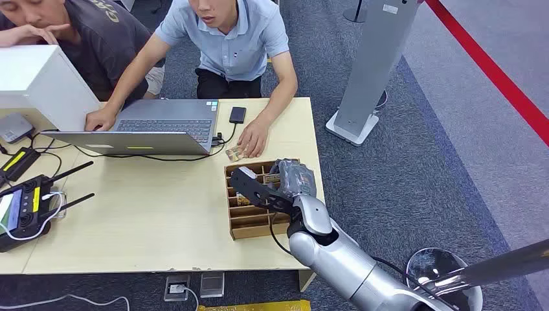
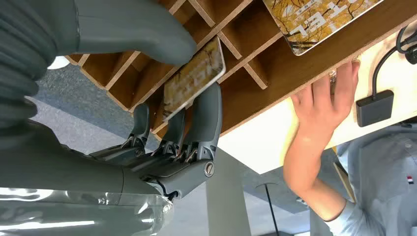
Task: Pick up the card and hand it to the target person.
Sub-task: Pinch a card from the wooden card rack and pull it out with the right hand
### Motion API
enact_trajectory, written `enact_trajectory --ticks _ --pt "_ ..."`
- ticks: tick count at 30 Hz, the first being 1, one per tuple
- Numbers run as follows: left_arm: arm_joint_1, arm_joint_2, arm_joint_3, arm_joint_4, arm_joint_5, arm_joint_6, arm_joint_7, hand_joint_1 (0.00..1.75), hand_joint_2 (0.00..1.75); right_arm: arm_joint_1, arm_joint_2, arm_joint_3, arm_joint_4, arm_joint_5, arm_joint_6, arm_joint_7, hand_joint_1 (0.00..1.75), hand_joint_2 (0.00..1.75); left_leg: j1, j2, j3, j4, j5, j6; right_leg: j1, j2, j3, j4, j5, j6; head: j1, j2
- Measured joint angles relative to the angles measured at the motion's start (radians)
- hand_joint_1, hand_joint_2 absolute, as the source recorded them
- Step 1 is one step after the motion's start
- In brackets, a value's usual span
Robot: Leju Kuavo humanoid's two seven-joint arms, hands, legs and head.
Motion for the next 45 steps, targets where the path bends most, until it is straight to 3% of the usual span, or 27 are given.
enact_trajectory --ticks 2,6,8,34,40,45 --pt "0.0 0.0 0.0 0.0 -0.001 -0.001 -0.001 0.0 1.75 0.0 0.0 0.0 0.001 0.0 -0.002 0.0 1.25 1.75 0.0 0.0 0.0 0.0 0.0 0.0 0.0 0.0 0.0 0.0 0.0 0.0 0.0 0.0" --pt "0.0 0.0 0.0 0.0 -0.005 -0.002 -0.004 0.0 1.75 0.001 -0.001 0.0 0.006 -0.001 -0.008 -0.004 1.63 1.75 0.0 0.0 0.0 0.0 0.0 0.0 0.0 0.0 0.0 0.0 0.0 0.0 0.0 0.0" --pt "0.0 0.0 0.0 0.0 -0.007 -0.002 -0.006 0.0 1.75 0.0 -0.001 -0.001 0.007 -0.002 -0.013 -0.009 1.74 1.75 0.0 0.0 0.0 0.0 0.0 0.0 0.0 0.0 0.0 0.0 0.0 0.0 0.0 0.0" --pt "0.0 0.0 0.0 0.0 0.016 0.017 -0.013 0.0 1.75 0.0 -0.003 -0.01 0.017 0.003 -0.028 -0.065 1.75 1.75 0.0 0.0 0.0 0.0 0.0 0.0 0.0 0.0 0.0 0.0 0.0 0.0 0.0 0.0" --pt "0.0 0.0 0.0 0.0 0.021 0.016 -0.012 0.0 1.75 0.0 -0.007 -0.005 -0.01 0.034 0.035 -0.142 1.75 1.75 0.0 0.0 0.0 0.0 0.0 0.0 0.0 0.0 0.0 0.0 0.0 0.0 0.0 0.0" --pt "0.001 0.0 0.0 0.0 0.029 0.017 -0.013 0.0 1.75 0.003 -0.031 0.005 -0.123 0.125 0.101 -0.168 1.75 1.75 0.0 0.0 0.0 0.0 0.0 0.0 0.0 0.0 0.0 0.0 0.0 0.0 0.0 0.0"
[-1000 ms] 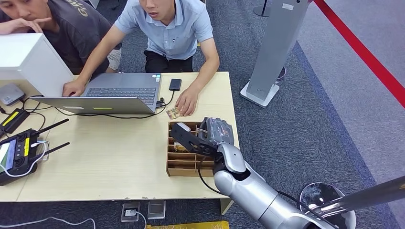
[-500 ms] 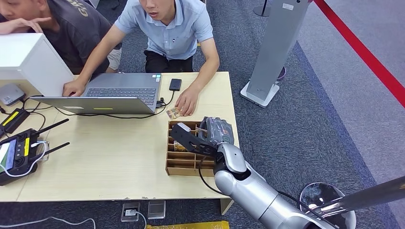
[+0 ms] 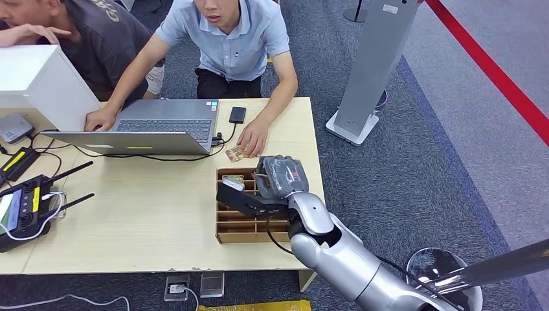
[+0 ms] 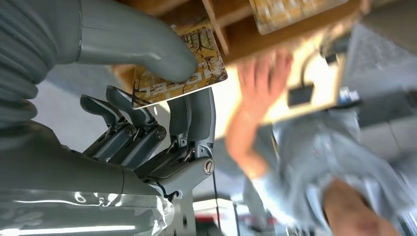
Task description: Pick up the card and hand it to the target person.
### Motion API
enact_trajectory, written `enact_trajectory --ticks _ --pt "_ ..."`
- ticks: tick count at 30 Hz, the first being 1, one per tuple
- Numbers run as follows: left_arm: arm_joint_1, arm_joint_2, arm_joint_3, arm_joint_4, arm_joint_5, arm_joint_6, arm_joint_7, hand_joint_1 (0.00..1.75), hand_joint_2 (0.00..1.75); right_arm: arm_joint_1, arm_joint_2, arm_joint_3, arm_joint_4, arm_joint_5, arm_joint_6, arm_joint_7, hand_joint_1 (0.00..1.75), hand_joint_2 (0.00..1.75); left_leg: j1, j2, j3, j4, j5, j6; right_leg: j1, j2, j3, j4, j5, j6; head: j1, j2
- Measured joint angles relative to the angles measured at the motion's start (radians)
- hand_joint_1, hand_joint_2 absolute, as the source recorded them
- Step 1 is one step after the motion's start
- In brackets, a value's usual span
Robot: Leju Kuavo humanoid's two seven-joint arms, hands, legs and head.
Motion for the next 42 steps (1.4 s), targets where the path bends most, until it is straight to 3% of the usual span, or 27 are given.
enact_trajectory --ticks 12,19,24,27,30,36,42 --pt "0.004 0.0 0.0 0.0 0.015 -0.003 -0.014 0.0 1.75 0.081 -0.103 -0.017 -0.419 0.092 -0.017 0.009 1.75 1.75 0.0 0.0 0.0 0.0 0.0 0.0 0.0 0.0 0.0 0.0 0.0 0.0 0.001 0.0" --pt "0.002 0.0 0.0 0.0 0.005 -0.011 -0.013 0.0 1.75 0.08 -0.127 -0.012 -0.482 0.012 0.041 -0.013 1.75 1.75 0.0 0.0 -0.001 0.0 0.0 0.0 0.0 0.0 0.001 0.0 0.0 0.0 0.001 0.0" --pt "-0.003 0.0 0.0 0.0 -0.015 -0.012 -0.019 0.0 1.75 -0.014 -0.082 0.013 -0.337 -0.08 0.058 -0.131 1.75 1.75 0.0 0.0 -0.001 0.0 0.0 0.0 0.0 0.0 0.001 0.001 0.0 0.0 0.001 0.0" --pt "-0.008 0.0 -0.003 0.0 -0.023 -0.016 -0.029 0.0 1.75 -0.115 -0.019 0.033 -0.158 -0.14 0.022 -0.245 1.75 1.75 0.0 -0.001 -0.002 0.0 0.001 0.0 0.0 -0.001 0.001 0.002 0.0 0.0 0.0 0.0" --pt "-0.012 0.0 -0.009 0.0 -0.024 -0.018 -0.035 0.0 1.75 -0.219 0.047 0.047 0.032 -0.19 -0.01 -0.307 1.75 1.75 0.0 -0.001 -0.002 0.0 0.001 0.0 0.0 -0.002 0.001 0.002 0.0 0.0 0.0 0.0" --pt "-0.012 0.0 -0.017 0.0 -0.013 -0.017 -0.049 0.0 1.75 -0.372 0.14 0.068 0.33 -0.192 -0.071 -0.3 1.75 1.75 0.0 -0.001 -0.002 0.0 0.001 0.0 0.0 -0.002 0.0 0.002 0.0 0.0 0.0 0.0" --pt "-0.011 0.004 -0.019 0.0 0.001 -0.013 -0.023 0.0 1.75 -0.422 0.182 0.091 0.502 -0.156 -0.08 -0.282 1.75 1.75 0.0 -0.001 -0.002 0.0 0.001 0.0 0.0 -0.002 0.0 0.001 0.0 0.0 0.002 0.0"
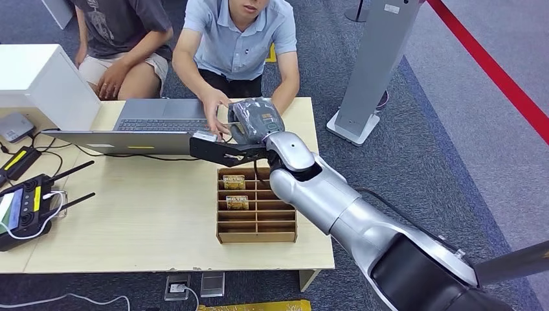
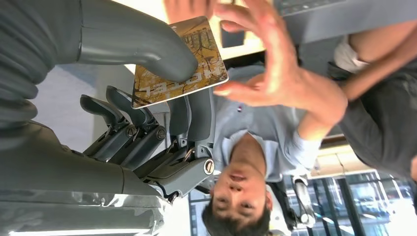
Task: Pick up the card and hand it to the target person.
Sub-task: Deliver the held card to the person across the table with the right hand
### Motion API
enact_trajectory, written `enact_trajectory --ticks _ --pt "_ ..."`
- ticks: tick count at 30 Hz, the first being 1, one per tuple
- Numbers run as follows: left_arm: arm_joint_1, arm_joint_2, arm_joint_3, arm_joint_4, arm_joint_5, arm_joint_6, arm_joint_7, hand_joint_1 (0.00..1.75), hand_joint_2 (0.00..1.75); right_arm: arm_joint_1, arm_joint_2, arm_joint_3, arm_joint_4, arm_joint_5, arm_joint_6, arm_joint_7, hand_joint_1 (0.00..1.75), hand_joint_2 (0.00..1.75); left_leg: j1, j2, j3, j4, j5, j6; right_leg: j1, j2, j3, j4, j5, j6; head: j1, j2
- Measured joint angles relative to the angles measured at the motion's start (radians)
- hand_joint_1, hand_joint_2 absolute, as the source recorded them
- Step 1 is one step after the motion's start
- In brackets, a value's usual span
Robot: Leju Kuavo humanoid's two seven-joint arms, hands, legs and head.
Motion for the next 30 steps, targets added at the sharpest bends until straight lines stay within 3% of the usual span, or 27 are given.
enact_trajectory --ticks 6,17,21,30 --pt "0.001 0.003 -0.006 0.0 0.005 0.001 0.032 0.0 1.75 -0.024 0.024 0.023 0.092 0.016 -0.004 0.01 1.75 1.75 0.0 0.0 0.001 0.0 0.0 0.0 0.0 0.0 0.0 0.0 0.0 0.0 -0.001 0.0" --pt "0.001 0.002 -0.006 0.0 0.004 -0.003 -0.034 0.0 1.75 -0.041 0.037 0.04 0.154 0.011 -0.016 0.017 1.75 1.75 0.0 0.0 0.001 0.0 0.0 0.0 0.0 0.0 0.0 0.0 0.0 0.0 0.0 0.0" --pt "0.001 0.003 -0.013 0.0 -0.004 -0.006 -0.047 0.0 1.75 -0.041 0.04 0.051 0.18 0.001 -0.02 0.023 0.0 1.75 0.0 0.0 0.001 0.0 0.0 0.0 0.0 0.0 0.0 0.0 0.0 0.0 -0.001 0.0" --pt "0.002 0.005 -0.021 0.0 0.007 0.004 -0.001 0.0 1.75 -0.043 0.032 0.053 0.201 -0.025 -0.036 0.027 0.0 1.75 0.0 0.0 0.001 0.0 0.0 0.0 0.0 0.0 0.0 0.0 0.0 0.0 -0.001 0.0"
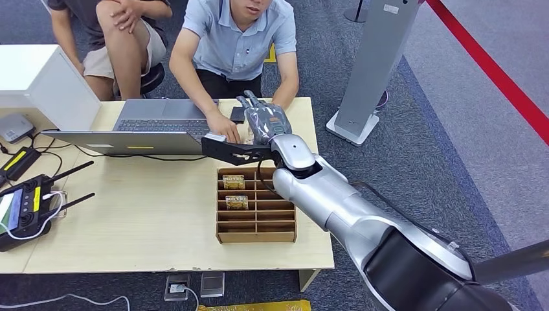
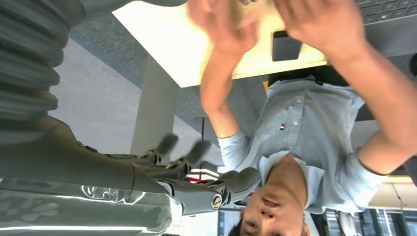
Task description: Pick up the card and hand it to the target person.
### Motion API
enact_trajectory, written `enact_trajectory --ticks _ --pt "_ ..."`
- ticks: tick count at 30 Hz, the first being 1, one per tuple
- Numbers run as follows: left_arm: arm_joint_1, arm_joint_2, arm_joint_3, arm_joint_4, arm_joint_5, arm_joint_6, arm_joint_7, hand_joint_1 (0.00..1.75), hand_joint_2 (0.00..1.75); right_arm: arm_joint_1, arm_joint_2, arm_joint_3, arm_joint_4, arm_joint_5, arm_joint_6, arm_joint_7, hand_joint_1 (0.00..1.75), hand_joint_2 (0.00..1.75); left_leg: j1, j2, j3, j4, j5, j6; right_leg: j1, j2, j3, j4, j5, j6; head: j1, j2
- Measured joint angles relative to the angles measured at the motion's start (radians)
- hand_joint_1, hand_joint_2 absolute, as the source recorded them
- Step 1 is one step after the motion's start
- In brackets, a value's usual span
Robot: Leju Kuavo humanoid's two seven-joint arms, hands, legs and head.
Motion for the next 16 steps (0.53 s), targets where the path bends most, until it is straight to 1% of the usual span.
enact_trajectory --ticks 5,11,16 --pt "0.0 0.0 0.0 0.0 0.003 0.0 0.009 0.0 1.75 0.0 -0.005 0.0 0.009 0.0 0.0 0.003 0.0 1.75 0.0 0.0 0.0 0.0 0.0 0.0 0.0 0.0 0.0 0.0 0.0 0.0 0.0 0.0" --pt "0.0 0.0 -0.001 0.0 0.003 -0.001 -0.017 0.0 1.75 0.0 -0.012 0.0 0.018 0.003 -0.003 0.005 0.0 1.75 0.0 0.0 0.0 0.0 0.0 0.0 0.0 0.0 0.0 0.0 0.0 0.0 0.0 0.0" --pt "0.0 0.0 -0.001 0.0 0.004 -0.003 -0.024 0.0 1.75 -0.003 -0.018 -0.001 0.018 0.003 -0.028 0.003 0.0 1.75 0.0 0.0 0.0 0.0 0.0 0.0 0.0 0.0 0.0 0.0 0.0 0.0 0.0 0.0"
